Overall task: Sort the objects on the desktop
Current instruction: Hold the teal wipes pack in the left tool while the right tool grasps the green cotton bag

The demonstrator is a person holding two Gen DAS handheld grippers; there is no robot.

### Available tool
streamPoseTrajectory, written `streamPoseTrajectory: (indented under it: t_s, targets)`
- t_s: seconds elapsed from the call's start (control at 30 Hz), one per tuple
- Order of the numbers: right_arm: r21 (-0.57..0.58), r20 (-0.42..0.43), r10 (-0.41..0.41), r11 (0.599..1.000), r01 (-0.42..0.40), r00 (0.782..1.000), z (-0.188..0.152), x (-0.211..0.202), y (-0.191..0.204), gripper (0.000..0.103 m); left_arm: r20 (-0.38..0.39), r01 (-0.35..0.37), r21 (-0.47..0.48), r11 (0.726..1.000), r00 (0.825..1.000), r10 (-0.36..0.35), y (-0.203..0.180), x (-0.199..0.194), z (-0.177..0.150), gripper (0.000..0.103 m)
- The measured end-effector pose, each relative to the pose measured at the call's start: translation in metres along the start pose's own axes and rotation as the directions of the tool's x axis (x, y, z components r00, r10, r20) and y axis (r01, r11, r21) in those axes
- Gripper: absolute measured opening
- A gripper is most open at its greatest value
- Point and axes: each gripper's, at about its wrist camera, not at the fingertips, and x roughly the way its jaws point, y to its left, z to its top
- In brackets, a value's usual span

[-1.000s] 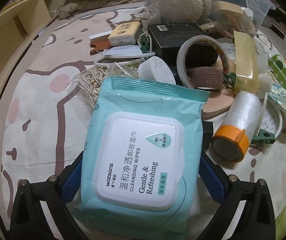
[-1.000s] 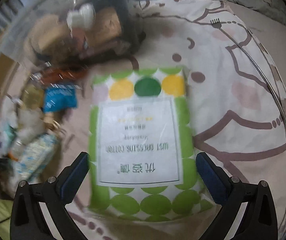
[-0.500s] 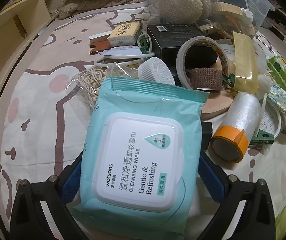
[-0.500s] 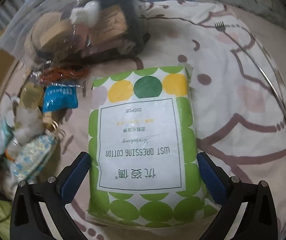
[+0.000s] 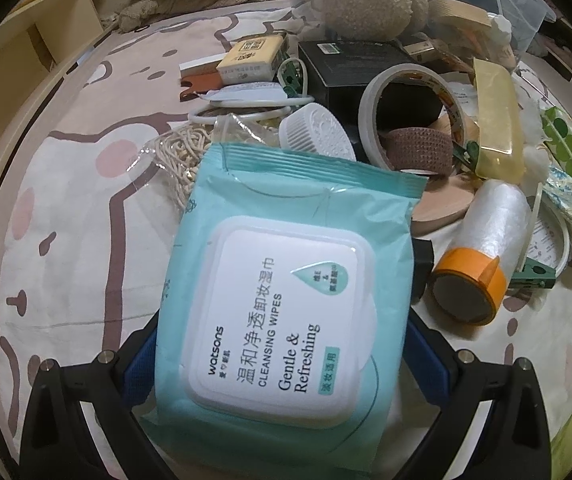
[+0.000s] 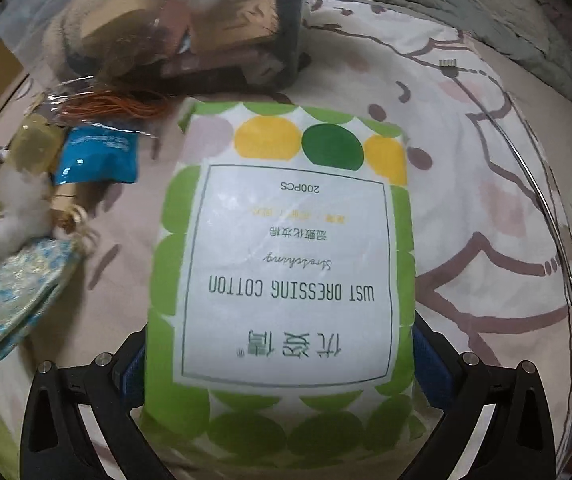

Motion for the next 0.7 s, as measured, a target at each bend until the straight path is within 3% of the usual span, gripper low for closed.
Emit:
streamPoseTrajectory:
  t_s: [0.17, 0.4, 0.7]
  targets:
    - [0.05, -0.006, 0.045, 0.998, -0.045, 0.999, 0.0, -0.002, -0.012, 0.103, 0.0, 0.009, -0.018, 1.0, 1.0, -0.009, 0.003, -0.001, 0.001, 0.101]
    - [0.013, 0.003, 0.035, 0.999, -0.035, 0.999, -0.003, -0.009, -0.012, 0.103, 0.008, 0.012, -0.007, 1.0, 1.0, -0.012, 0.001, -0.004, 0.002, 0.097]
    - [0.036, 0.022, 0.083, 0.996, -0.084, 0.996, 0.0, -0.007, -0.017, 0.101, 0.009, 0.006, 0.042, 0.999, 1.0, -0.006, -0.003, -0.01, -0.002, 0.083]
